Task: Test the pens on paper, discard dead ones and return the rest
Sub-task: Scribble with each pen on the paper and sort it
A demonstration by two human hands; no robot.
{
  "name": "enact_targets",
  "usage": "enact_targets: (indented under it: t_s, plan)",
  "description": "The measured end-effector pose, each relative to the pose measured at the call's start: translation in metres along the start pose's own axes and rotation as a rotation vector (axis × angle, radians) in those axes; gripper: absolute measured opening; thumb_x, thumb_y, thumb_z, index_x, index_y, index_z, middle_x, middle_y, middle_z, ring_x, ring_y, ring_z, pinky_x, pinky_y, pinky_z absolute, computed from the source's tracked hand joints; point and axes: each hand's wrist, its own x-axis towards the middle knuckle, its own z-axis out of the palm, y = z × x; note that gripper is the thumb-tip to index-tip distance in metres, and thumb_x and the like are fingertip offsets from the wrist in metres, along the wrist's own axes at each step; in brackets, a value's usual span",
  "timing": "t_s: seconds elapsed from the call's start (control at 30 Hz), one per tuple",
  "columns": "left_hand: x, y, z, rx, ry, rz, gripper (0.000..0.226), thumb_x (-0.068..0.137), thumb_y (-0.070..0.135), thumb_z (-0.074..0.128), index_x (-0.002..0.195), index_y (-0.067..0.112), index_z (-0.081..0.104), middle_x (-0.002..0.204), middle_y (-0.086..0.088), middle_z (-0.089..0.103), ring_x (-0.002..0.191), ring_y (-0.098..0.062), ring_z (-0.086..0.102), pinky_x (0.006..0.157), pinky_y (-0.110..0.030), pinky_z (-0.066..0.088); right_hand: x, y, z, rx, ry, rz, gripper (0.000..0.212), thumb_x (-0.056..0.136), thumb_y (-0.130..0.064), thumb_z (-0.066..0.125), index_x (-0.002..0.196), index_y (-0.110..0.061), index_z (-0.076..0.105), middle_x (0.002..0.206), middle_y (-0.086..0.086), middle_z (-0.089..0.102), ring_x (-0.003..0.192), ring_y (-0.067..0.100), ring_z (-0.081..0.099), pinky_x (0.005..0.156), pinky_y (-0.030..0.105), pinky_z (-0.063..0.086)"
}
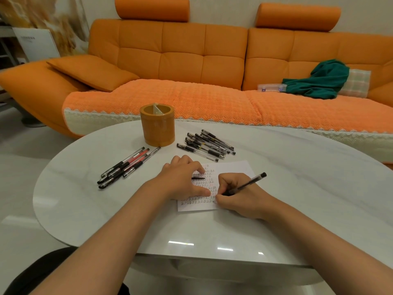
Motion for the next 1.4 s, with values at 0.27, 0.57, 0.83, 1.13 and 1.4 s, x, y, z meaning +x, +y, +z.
enact_targets:
  t_s: [0.27,0.57,0.83,1.13,1.4]
  plan:
    - [-0.001,0.001,0.000,0.014,0.000,-0.010,0.072,0.076,0.073,0.066,0.137,0.042,0.046,0.145,0.006,0.038,0.135,-0.018,0.030,0.109,-0.041,0.032,0.000,0.002,-0.001,0.007,0.007,-0.003,0.016,0.079,0.005,0.064,0.069,0.001,0.051,0.056,0.002,0.053,0.051,0.013,0.045,0.047,0.023,0.034]
    - [-0.007,-0.002,0.000,0.032,0.026,0.042,0.068,0.082,0.074,0.058,0.141,0.043,0.045,0.139,0.010,0.040,0.130,-0.014,0.032,0.106,-0.037,0.034,0.002,0.003,-0.006,0.298,0.239,0.032,0.022,0.094,0.000,0.062,0.097,-0.017,0.077,0.067,0.008,0.063,0.050,0.019,0.049,0.043,0.026,0.038]
    - [-0.009,-0.003,-0.007,-0.031,0.093,0.029,0.040,0.097,0.047,0.056,0.135,0.035,0.055,0.137,0.012,0.048,0.129,-0.010,0.039,0.105,-0.036,0.042,0.007,-0.011,-0.021,0.429,0.222,0.081,0.051,0.099,0.012,0.029,0.119,-0.009,0.071,0.097,0.015,0.066,0.074,0.025,0.064,0.058,0.036,0.055]
    - [-0.010,-0.001,-0.010,-0.083,0.158,-0.001,0.011,0.093,0.038,0.067,0.103,0.038,0.062,0.110,0.016,0.060,0.101,-0.007,0.053,0.079,-0.023,0.044,0.008,-0.011,-0.032,-0.457,0.247,-0.005,0.028,0.095,-0.023,0.063,0.114,-0.043,0.057,0.096,-0.018,0.063,0.066,0.003,0.055,0.064,0.025,0.044]
    - [-0.015,0.006,-0.011,-0.201,0.172,0.016,0.010,0.091,0.040,0.069,0.099,0.042,0.064,0.095,0.023,0.062,0.083,0.002,0.055,0.066,-0.022,0.043,0.008,-0.010,-0.027,-0.715,0.227,-0.012,0.021,0.096,-0.030,0.059,0.110,-0.042,0.069,0.112,-0.022,0.067,0.080,-0.001,0.046,0.068,0.021,0.035]
